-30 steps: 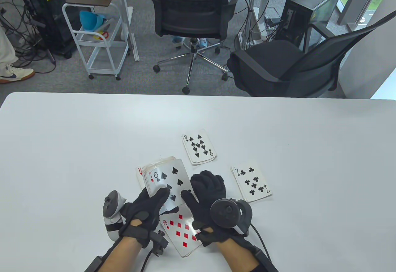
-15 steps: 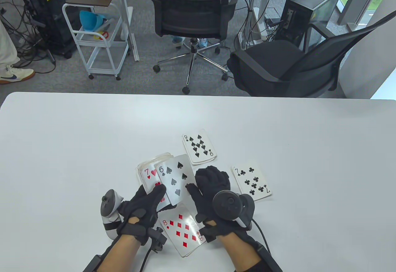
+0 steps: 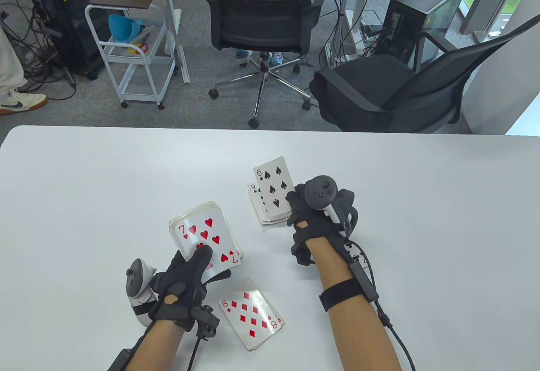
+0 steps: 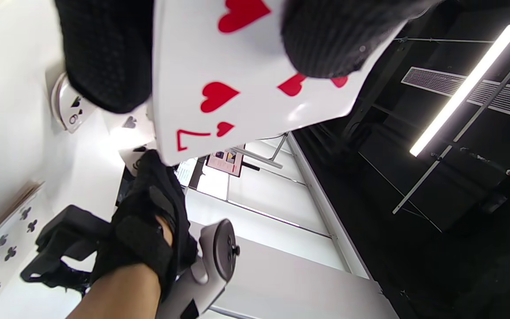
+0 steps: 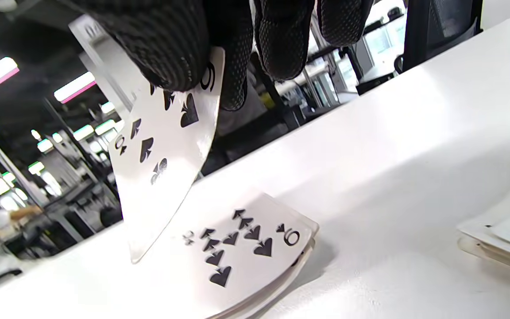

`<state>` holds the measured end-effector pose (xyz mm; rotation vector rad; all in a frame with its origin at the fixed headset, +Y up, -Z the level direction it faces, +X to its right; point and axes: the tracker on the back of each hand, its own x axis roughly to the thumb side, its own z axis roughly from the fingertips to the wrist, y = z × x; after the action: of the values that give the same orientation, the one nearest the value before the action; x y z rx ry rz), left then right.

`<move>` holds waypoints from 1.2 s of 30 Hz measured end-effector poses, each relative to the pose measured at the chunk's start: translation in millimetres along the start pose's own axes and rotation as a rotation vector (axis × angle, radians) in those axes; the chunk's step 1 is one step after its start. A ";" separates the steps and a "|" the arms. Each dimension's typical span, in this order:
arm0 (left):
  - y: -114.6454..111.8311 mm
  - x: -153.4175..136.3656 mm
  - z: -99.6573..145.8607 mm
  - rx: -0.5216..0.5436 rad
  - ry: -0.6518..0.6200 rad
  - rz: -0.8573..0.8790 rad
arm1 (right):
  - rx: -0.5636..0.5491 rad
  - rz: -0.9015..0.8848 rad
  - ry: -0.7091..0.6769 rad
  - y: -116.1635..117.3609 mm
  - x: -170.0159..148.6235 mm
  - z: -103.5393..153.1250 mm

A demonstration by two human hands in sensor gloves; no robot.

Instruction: Playing card suit sorting

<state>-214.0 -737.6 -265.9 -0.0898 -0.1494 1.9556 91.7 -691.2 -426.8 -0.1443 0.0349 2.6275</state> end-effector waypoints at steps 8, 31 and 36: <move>3.4 0.3 -0.8 0.012 0.006 0.005 | 0.148 0.191 0.083 39.5 26.6 -37.0; -0.1 -7.5 -0.9 -0.002 0.028 -0.047 | -0.120 0.420 -0.183 27.2 70.2 42.6; -4.8 -13.2 -0.5 -0.018 0.054 -0.067 | -0.173 0.132 -0.363 4.9 68.7 108.8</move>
<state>-204.6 -748.0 -265.8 -0.1480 -0.1331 1.8837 19.3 -656.5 -326.1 0.2866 -0.3181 2.7440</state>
